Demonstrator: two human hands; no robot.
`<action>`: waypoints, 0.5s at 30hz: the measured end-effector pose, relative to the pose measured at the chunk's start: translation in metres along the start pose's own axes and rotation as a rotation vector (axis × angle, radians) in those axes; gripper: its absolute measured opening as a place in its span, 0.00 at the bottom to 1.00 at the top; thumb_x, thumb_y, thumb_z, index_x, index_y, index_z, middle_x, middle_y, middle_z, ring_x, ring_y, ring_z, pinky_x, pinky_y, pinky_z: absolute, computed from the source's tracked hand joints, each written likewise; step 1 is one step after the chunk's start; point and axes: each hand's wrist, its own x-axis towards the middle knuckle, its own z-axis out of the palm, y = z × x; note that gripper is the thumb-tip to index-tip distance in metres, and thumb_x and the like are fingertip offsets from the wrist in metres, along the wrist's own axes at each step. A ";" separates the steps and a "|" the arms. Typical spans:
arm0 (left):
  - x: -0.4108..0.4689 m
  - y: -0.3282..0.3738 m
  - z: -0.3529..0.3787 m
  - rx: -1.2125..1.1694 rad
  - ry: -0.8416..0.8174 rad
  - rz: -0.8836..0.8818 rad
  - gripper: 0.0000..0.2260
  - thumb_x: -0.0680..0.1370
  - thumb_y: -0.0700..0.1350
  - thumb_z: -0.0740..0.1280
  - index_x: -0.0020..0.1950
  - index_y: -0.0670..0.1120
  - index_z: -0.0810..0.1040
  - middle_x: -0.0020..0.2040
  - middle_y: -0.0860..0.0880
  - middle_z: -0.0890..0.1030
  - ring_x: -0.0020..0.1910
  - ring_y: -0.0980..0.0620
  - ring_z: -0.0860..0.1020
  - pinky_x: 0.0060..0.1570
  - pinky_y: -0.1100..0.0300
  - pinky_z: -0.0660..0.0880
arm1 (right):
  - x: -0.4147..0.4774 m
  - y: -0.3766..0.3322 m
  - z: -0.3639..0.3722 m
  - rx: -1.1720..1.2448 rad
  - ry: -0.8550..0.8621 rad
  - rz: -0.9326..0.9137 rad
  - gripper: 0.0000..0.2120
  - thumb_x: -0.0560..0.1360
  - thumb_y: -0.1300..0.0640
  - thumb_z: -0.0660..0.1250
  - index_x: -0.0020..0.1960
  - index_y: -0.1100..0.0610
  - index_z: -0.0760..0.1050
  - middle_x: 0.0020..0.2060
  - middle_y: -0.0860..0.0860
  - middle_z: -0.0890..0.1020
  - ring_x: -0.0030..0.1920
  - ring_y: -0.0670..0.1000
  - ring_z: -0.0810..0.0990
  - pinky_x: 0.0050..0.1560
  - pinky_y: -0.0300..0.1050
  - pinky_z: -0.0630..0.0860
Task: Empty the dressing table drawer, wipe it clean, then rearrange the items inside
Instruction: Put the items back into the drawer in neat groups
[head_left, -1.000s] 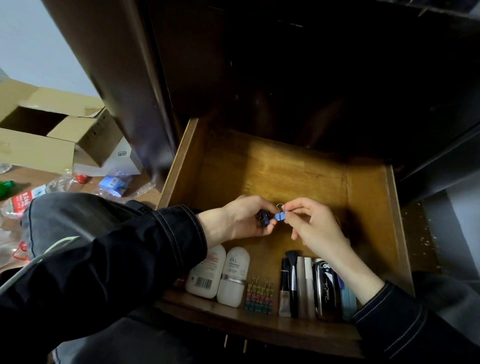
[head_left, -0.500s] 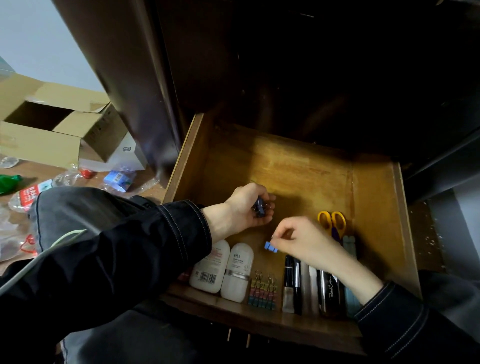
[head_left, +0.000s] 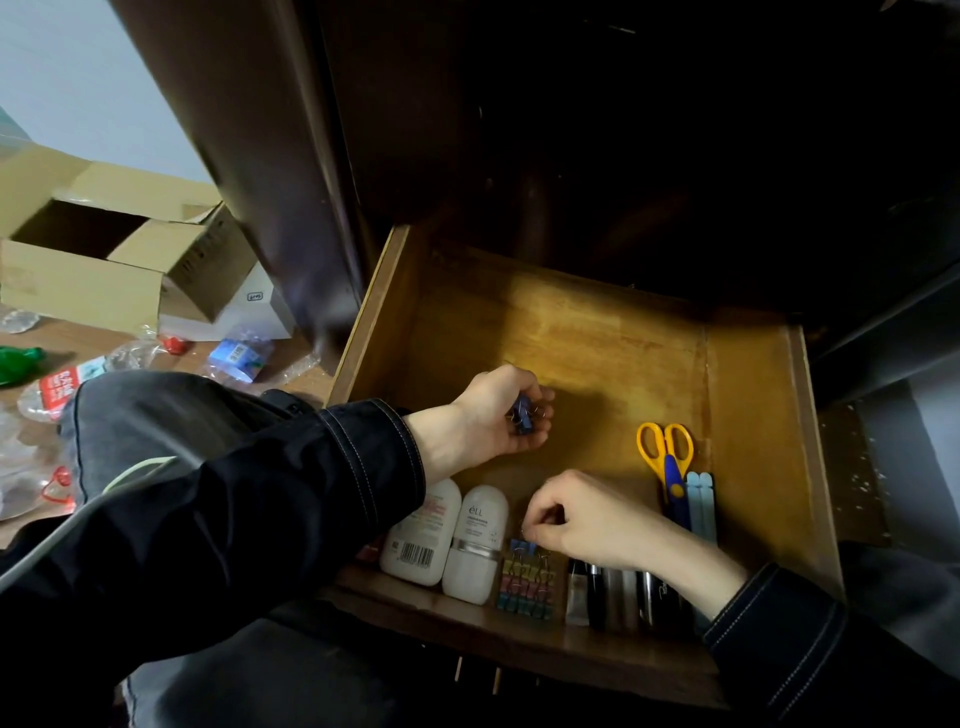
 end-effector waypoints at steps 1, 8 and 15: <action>0.000 0.000 0.000 0.002 0.001 -0.001 0.07 0.77 0.36 0.60 0.47 0.40 0.78 0.40 0.43 0.77 0.36 0.48 0.76 0.34 0.57 0.77 | 0.000 0.000 0.000 -0.007 -0.002 -0.003 0.06 0.76 0.48 0.69 0.45 0.47 0.85 0.41 0.39 0.83 0.44 0.42 0.81 0.50 0.50 0.81; 0.002 0.000 -0.001 0.005 -0.004 -0.008 0.07 0.76 0.37 0.60 0.48 0.40 0.78 0.40 0.43 0.77 0.36 0.48 0.76 0.34 0.57 0.77 | 0.001 0.002 0.003 -0.033 -0.039 0.010 0.08 0.76 0.47 0.68 0.47 0.47 0.85 0.41 0.40 0.83 0.44 0.42 0.81 0.49 0.49 0.81; 0.000 0.001 0.000 -0.039 -0.025 -0.028 0.07 0.78 0.38 0.60 0.51 0.39 0.77 0.44 0.41 0.78 0.40 0.45 0.78 0.39 0.55 0.79 | 0.000 0.003 -0.003 0.026 0.048 0.056 0.08 0.76 0.47 0.68 0.46 0.47 0.84 0.40 0.39 0.84 0.43 0.40 0.81 0.50 0.50 0.82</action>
